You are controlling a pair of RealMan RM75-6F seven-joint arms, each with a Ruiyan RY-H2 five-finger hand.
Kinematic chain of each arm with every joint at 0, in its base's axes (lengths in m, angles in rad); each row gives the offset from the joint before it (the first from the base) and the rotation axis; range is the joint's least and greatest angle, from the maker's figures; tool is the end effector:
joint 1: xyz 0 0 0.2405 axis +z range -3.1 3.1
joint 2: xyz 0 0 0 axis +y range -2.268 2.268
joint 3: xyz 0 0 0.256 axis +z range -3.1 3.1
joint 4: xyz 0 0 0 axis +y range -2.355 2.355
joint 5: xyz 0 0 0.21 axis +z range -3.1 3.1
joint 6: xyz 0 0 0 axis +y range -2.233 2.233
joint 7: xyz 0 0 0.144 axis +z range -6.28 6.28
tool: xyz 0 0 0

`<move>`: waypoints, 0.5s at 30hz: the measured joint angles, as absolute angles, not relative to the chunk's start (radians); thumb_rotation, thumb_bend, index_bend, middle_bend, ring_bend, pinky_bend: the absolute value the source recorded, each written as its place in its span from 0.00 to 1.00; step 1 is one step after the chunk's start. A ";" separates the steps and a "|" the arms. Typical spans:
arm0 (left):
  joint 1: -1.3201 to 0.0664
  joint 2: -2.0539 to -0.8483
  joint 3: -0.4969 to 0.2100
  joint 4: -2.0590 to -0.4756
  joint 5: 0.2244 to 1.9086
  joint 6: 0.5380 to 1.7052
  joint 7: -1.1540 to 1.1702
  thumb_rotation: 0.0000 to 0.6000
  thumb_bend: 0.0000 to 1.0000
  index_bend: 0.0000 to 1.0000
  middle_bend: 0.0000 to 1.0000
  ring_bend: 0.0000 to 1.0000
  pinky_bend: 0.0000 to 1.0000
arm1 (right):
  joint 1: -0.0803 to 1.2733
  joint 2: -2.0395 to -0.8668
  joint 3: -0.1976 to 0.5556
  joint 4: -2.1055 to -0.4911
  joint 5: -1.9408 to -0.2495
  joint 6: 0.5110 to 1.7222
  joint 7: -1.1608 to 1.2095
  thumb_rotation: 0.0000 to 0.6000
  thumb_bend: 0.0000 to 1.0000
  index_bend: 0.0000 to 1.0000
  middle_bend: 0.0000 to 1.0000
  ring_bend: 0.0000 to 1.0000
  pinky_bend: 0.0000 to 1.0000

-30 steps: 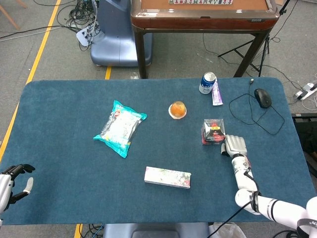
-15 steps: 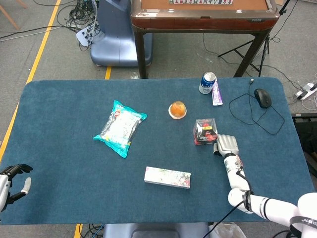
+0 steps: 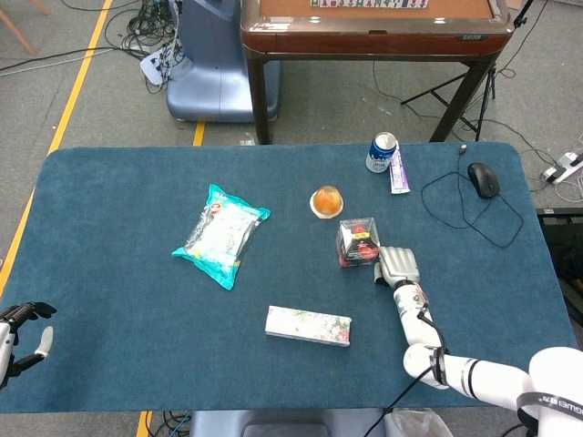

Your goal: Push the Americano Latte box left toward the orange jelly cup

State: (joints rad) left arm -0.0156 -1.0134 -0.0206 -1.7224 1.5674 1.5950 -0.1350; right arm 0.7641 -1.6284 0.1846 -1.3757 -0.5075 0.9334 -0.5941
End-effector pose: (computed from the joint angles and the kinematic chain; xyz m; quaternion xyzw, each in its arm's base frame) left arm -0.2953 0.1528 0.1889 -0.5581 -0.4098 -0.4459 0.5672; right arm -0.2141 -0.3505 -0.0384 0.6563 -0.5256 0.2138 0.4972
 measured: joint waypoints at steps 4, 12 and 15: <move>-0.015 -1.011 -0.022 -1.723 1.563 1.593 -0.137 1.00 0.41 0.43 0.45 0.42 0.64 | 0.773 -1.636 0.187 -1.386 -0.521 0.936 -0.595 1.00 0.75 0.19 1.00 1.00 1.00; -0.011 -1.002 -0.027 -1.725 1.555 1.598 -0.147 1.00 0.41 0.45 0.46 0.42 0.64 | 0.789 -1.650 0.187 -1.407 -0.549 0.947 -0.598 1.00 0.75 0.19 1.00 1.00 1.00; -0.007 -0.997 -0.031 -1.728 1.548 1.604 -0.153 1.00 0.41 0.45 0.46 0.42 0.64 | 0.796 -1.657 0.184 -1.411 -0.559 0.944 -0.599 1.00 0.75 0.19 1.00 1.00 1.00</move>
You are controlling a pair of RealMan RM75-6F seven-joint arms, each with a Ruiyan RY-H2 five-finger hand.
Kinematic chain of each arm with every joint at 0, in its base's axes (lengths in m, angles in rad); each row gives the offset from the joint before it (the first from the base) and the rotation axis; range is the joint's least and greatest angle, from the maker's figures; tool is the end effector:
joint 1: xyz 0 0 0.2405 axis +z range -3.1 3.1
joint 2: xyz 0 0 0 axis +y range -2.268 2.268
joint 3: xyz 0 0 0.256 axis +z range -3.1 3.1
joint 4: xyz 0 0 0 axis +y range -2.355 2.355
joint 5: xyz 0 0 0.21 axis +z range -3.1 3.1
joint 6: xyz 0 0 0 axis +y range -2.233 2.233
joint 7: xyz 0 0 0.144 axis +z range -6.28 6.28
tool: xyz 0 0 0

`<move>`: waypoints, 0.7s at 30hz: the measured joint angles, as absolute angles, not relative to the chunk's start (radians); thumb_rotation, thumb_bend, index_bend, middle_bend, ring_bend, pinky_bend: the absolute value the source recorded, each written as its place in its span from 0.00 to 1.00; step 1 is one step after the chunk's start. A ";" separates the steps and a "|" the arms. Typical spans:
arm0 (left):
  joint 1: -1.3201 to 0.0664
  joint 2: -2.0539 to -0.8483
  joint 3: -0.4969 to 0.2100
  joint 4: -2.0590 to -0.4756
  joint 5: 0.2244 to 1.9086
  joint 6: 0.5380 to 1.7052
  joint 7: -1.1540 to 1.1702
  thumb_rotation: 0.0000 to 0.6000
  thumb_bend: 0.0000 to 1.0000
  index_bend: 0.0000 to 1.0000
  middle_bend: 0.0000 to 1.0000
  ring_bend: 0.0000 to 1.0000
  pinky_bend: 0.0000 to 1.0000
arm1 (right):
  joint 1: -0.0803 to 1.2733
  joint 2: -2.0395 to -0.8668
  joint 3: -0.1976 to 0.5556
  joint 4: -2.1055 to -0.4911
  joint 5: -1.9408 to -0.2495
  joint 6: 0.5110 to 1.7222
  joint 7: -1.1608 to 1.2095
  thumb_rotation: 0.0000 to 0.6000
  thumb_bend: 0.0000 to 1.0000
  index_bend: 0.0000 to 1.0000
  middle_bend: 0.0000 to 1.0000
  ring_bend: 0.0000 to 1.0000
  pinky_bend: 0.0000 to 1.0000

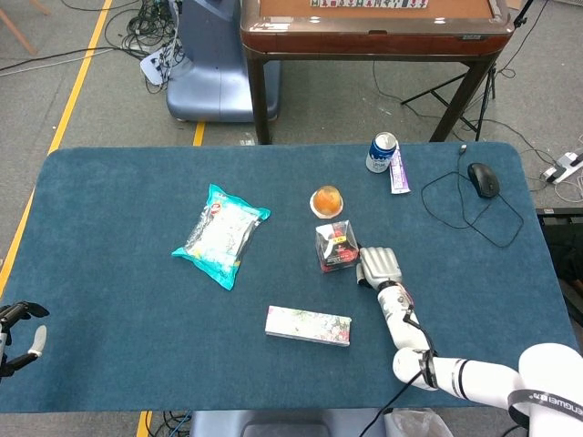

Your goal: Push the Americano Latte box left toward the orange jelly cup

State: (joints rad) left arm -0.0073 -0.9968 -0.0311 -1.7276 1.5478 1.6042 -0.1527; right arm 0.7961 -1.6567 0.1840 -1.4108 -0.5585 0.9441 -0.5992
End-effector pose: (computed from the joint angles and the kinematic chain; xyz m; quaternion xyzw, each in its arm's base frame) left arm -0.2976 0.1523 0.1971 -0.5462 -0.4107 -0.4484 0.5761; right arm -0.1842 -0.3470 -0.0519 0.6842 -0.5058 0.2361 0.4694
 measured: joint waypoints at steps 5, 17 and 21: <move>-0.005 -0.993 -0.034 -1.728 1.542 1.605 -0.157 1.00 0.41 0.45 0.46 0.42 0.64 | 0.804 -1.666 0.186 -1.419 -0.561 0.939 -0.595 1.00 0.75 0.19 1.00 1.00 1.00; -0.003 -0.995 -0.031 -1.731 1.556 1.606 -0.146 1.00 0.41 0.45 0.46 0.42 0.64 | 0.784 -1.628 0.170 -1.473 -0.611 0.995 -0.584 1.00 0.77 0.19 1.00 1.00 1.00; -0.007 -0.999 -0.028 -1.730 1.557 1.596 -0.138 1.00 0.41 0.45 0.46 0.42 0.64 | 0.748 -1.562 0.156 -1.547 -0.653 1.049 -0.573 1.00 0.75 0.19 0.97 0.98 1.00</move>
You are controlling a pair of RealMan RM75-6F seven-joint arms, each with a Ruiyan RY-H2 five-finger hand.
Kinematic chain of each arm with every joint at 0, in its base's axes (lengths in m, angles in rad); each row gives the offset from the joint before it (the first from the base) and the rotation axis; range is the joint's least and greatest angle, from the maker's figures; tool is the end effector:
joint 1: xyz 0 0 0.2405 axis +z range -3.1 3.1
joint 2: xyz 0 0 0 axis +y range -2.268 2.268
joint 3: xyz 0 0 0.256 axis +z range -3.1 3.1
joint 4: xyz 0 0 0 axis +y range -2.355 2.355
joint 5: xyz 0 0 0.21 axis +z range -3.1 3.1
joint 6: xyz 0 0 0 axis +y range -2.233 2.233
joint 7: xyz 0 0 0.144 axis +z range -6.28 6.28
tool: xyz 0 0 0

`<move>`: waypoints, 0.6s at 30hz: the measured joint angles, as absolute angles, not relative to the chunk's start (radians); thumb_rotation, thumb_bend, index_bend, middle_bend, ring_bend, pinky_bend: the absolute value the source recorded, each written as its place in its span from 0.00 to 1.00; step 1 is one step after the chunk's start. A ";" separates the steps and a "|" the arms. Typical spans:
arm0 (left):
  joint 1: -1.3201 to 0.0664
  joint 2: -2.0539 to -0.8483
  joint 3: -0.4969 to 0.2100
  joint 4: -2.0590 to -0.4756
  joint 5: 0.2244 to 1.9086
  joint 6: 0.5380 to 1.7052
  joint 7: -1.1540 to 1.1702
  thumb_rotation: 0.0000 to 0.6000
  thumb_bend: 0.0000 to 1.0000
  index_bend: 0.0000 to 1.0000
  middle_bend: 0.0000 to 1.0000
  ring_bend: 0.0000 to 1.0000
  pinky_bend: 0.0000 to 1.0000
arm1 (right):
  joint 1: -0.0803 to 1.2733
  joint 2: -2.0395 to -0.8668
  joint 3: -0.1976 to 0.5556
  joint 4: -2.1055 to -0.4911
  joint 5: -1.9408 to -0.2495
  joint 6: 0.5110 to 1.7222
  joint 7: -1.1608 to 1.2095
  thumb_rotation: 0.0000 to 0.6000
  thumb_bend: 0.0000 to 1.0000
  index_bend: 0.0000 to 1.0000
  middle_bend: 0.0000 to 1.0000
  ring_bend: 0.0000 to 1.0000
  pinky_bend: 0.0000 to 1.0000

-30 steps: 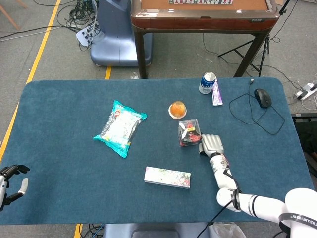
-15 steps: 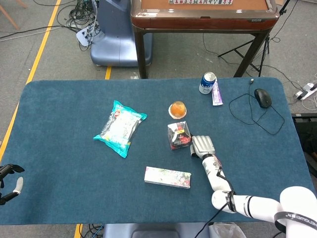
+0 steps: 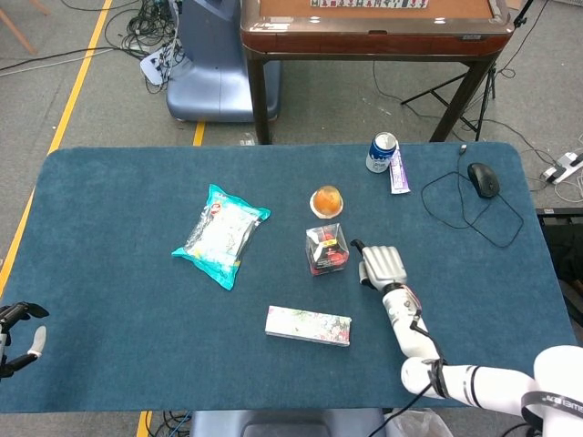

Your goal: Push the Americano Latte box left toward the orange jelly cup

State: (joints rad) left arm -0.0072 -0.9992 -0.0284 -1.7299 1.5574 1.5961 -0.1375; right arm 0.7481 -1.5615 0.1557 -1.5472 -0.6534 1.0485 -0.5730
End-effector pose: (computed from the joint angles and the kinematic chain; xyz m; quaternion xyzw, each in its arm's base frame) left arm -0.2965 0.1518 0.1942 -0.5531 -0.4097 -0.4436 0.5740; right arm -0.1865 -0.3344 -0.0204 0.6804 -0.4809 0.2626 0.4866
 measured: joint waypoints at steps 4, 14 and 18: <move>-0.011 -1.004 -0.027 -1.729 1.560 1.590 -0.130 1.00 0.41 0.45 0.46 0.42 0.64 | 0.710 -1.466 0.132 -1.637 -0.684 1.094 -0.574 1.00 0.50 0.19 0.76 0.82 0.91; -0.022 -1.021 -0.023 -1.726 1.571 1.572 -0.101 1.00 0.41 0.41 0.46 0.42 0.64 | 0.545 -1.201 0.048 -1.876 -0.898 1.303 -0.523 1.00 0.02 0.19 0.33 0.30 0.51; -0.026 -1.030 -0.023 -1.725 1.578 1.572 -0.090 1.00 0.41 0.40 0.46 0.42 0.64 | 0.452 -1.100 -0.003 -1.949 -1.044 1.403 -0.465 1.00 0.00 0.19 0.27 0.23 0.40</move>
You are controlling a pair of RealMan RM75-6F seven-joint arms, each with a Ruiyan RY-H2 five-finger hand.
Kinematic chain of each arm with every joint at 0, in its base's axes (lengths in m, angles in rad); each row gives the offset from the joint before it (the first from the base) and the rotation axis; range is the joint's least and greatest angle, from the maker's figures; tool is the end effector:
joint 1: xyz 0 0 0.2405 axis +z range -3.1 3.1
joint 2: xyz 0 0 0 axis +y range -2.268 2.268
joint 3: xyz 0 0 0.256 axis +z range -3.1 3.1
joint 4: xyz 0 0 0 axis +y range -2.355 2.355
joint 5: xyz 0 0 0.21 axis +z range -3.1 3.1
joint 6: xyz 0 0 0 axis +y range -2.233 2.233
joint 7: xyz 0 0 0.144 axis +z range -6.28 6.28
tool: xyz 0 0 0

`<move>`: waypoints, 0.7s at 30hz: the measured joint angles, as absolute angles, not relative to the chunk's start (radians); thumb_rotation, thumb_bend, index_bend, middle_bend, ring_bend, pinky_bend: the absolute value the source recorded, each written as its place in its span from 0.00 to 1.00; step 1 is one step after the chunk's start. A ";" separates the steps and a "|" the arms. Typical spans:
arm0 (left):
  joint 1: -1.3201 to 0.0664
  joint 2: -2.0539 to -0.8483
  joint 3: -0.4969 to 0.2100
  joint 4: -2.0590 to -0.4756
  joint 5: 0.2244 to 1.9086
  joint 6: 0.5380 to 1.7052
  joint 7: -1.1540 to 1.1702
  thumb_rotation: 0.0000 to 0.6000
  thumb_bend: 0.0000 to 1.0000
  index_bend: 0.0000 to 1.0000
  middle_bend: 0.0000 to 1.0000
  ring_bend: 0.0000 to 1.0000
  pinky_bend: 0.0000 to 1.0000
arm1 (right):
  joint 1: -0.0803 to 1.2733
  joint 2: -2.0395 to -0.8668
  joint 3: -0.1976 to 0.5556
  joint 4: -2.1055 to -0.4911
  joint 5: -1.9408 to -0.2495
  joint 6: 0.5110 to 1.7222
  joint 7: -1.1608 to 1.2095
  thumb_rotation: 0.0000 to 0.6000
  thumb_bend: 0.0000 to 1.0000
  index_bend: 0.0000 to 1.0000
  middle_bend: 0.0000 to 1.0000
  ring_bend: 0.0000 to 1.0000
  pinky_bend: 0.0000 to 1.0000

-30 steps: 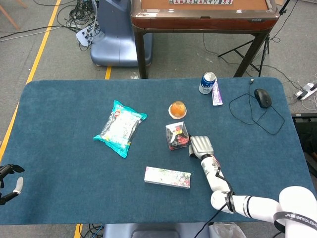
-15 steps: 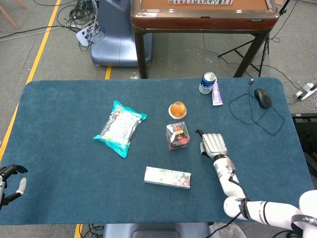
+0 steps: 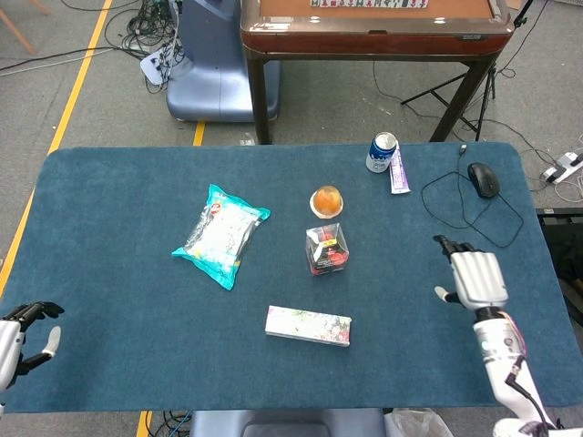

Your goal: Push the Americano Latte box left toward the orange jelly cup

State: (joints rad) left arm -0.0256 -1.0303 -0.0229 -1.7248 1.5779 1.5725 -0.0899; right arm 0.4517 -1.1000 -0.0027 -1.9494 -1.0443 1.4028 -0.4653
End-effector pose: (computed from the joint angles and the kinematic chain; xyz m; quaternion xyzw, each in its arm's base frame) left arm -0.2920 0.1562 0.1804 -0.5723 -0.4040 -0.4371 0.5641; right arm -0.2354 -0.2499 0.1298 0.6365 -0.3954 0.2988 0.5910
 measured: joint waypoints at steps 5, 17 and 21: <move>-0.028 -1.044 -0.025 -1.717 1.589 1.581 -0.084 1.00 0.41 0.40 0.45 0.40 0.64 | 0.329 -1.035 -0.052 -1.988 -1.209 1.546 -0.372 1.00 0.00 0.19 0.27 0.23 0.39; -0.037 -1.057 -0.024 -1.705 1.589 1.570 -0.081 1.00 0.41 0.40 0.45 0.40 0.64 | 0.080 -1.032 -0.095 -1.882 -1.430 1.786 -0.118 1.00 0.00 0.19 0.31 0.23 0.39; -0.036 -1.056 -0.021 -1.707 1.594 1.573 -0.080 1.00 0.41 0.40 0.45 0.40 0.64 | 0.049 -1.031 -0.081 -1.869 -1.454 1.809 -0.095 1.00 0.00 0.19 0.31 0.23 0.39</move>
